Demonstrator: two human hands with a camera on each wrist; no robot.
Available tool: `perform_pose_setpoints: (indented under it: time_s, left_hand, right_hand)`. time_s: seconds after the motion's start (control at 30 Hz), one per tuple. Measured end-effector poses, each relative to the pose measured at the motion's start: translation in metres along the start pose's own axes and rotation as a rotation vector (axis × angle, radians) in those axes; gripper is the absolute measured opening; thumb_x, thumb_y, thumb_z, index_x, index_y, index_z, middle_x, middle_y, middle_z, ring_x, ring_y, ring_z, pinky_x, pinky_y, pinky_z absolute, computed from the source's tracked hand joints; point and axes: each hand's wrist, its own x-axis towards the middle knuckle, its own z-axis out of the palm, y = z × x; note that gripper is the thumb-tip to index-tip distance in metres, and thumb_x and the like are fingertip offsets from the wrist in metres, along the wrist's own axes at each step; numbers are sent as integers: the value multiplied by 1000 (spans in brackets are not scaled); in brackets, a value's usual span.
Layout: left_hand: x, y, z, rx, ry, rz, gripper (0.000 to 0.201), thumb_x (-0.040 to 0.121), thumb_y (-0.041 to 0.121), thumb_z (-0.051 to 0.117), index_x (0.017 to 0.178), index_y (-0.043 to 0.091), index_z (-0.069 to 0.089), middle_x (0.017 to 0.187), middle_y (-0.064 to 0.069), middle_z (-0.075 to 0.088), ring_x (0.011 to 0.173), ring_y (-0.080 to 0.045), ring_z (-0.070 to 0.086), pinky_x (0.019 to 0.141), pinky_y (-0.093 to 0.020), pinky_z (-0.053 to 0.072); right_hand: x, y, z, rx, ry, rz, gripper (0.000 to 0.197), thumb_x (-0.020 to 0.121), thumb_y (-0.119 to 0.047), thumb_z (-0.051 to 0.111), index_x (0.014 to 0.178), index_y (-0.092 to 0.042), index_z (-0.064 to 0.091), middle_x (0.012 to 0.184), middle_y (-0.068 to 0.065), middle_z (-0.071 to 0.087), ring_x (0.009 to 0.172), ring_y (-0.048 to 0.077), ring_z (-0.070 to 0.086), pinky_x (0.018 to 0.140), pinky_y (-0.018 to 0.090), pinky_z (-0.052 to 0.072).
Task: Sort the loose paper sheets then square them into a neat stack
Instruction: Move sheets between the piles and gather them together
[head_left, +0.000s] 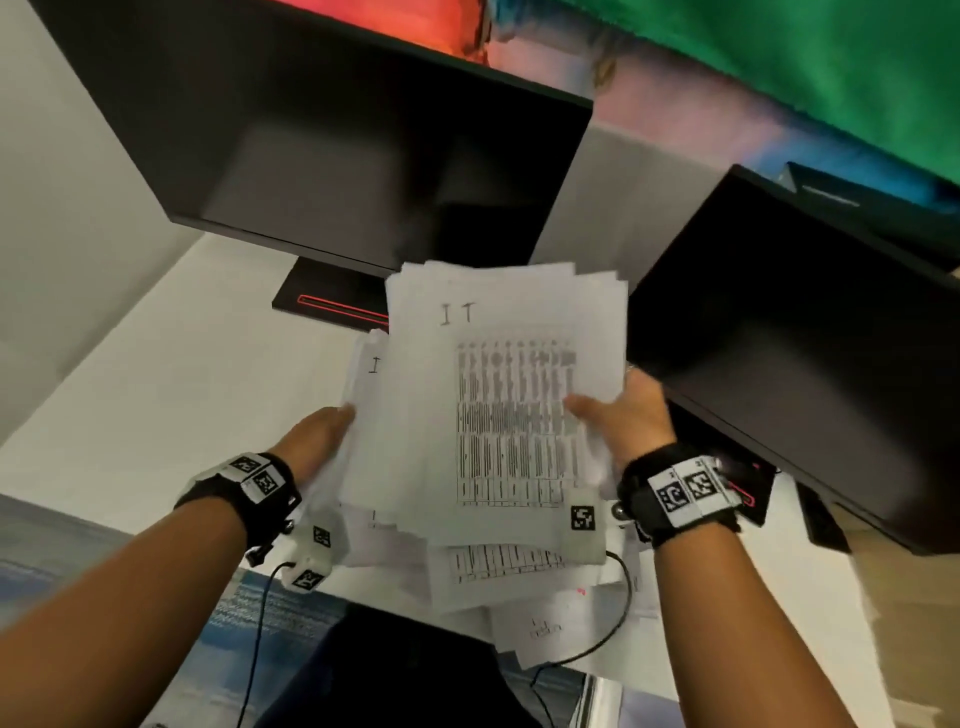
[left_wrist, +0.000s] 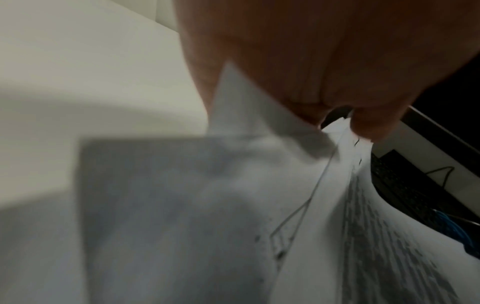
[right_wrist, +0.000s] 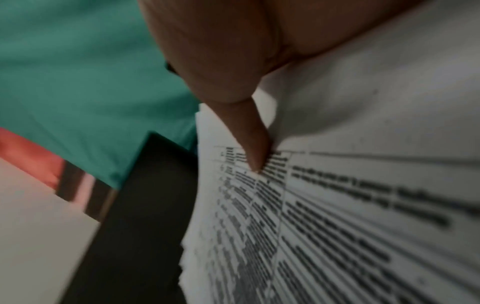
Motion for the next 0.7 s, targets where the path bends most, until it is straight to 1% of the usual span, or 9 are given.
perform_pose_setpoints:
  time_s: [0.07, 0.13, 0.17, 0.27, 0.37, 0.47, 0.57, 0.63, 0.7]
  left_hand:
    - [16, -10, -3, -143, 14, -94, 80, 89, 73, 40, 140, 13, 55, 137, -6, 58, 123, -31, 57, 111, -46, 39]
    - [25, -13, 4, -104, -11, -99, 87, 86, 82, 31, 142, 17, 48, 140, -1, 52, 130, -31, 51, 115, -49, 34]
    - [27, -10, 9, -31, 2, -104, 87, 87, 82, 29, 143, 17, 43, 141, -5, 50, 130, -34, 50, 113, -48, 33]
    - [24, -2, 21, 151, 71, -112, 76, 97, 66, 31, 146, 8, 28, 141, -20, 49, 126, -39, 51, 107, -45, 36]
    - [27, -1, 25, 225, 46, -102, 75, 97, 62, 41, 143, 5, 26, 133, -18, 54, 117, -36, 56, 97, -45, 44]
    - [29, -5, 28, 385, 62, 5, 56, 94, 42, 61, 129, 6, 37, 112, -8, 58, 98, -28, 59, 79, -36, 46]
    - [31, -10, 26, 396, 135, 108, 43, 90, 26, 70, 124, 8, 53, 113, -9, 66, 100, -27, 63, 79, -35, 47]
    - [27, -12, 21, 308, 143, 117, 40, 89, 23, 71, 125, 10, 57, 111, -9, 69, 94, -26, 65, 77, -35, 50]
    - [21, -14, 17, 199, 129, 135, 38, 91, 20, 69, 127, 13, 59, 110, -8, 71, 93, -27, 67, 83, -40, 54]
  right_hand:
    - [21, 21, 25, -87, -47, 48, 42, 79, -4, 78, 116, -13, 61, 114, 3, 69, 101, 23, 66, 84, 33, 54]
    - [34, 41, 47, -133, -37, 89, 44, 84, 2, 72, 122, -12, 57, 125, 10, 66, 109, 26, 65, 90, 32, 53]
    - [38, 50, 56, -162, -18, 115, 47, 87, 4, 66, 129, -11, 53, 132, 13, 62, 116, 27, 62, 95, 33, 51]
    - [29, 69, 78, -358, -7, 212, 57, 95, 4, 48, 149, -8, 34, 145, 15, 49, 132, 32, 49, 105, 34, 42]
    - [19, 88, 97, -420, -65, 197, 37, 92, 5, 42, 128, -2, 48, 118, 2, 59, 120, 25, 52, 93, 30, 46]
    - [10, 96, 103, -381, -4, 187, 45, 90, 5, 43, 135, 0, 49, 136, 14, 57, 126, 30, 53, 106, 38, 45]
    - [-1, 103, 99, -382, -55, 152, 47, 96, -4, 46, 143, -7, 47, 145, 8, 51, 133, 27, 49, 111, 32, 39]
    - [-2, 106, 92, -352, -27, 161, 48, 96, -7, 51, 144, -7, 46, 141, 7, 55, 130, 24, 51, 107, 28, 38]
    - [-2, 109, 84, -305, -45, 176, 53, 94, -17, 60, 144, -8, 45, 136, 6, 57, 126, 23, 54, 102, 26, 39]
